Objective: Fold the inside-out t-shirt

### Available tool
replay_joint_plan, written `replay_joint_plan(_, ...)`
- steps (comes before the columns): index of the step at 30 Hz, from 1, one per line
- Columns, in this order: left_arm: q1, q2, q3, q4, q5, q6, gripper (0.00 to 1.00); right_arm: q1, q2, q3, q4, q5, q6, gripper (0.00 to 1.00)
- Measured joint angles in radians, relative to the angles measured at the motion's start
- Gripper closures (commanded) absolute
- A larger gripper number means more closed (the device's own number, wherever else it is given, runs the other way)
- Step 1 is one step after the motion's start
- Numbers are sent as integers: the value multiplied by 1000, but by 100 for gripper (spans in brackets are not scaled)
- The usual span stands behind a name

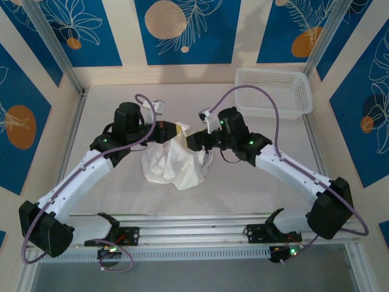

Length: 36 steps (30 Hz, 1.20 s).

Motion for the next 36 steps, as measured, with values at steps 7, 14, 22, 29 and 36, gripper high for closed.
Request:
replay_joint_plan(7,1,0,4,-10,69,35,100,-35,33,-14,94,37,-159,57)
replay_joint_plan(14,59,2,10,-41,123,56,100,-90,34,-20,113,-217,-113,100)
replay_joint_plan(22,136,155,8,-20,129,101,69,-93,-145,-112,198,-434,114,100)
replay_joint_plan(29,142,177,-32,-56,-78,134,52,-93,-127,-109,211,-396,246,100)
replay_joint_plan(36,76,-172,-56,-200,-274,73,61,-77,-27,-89,153,-344,279,100)
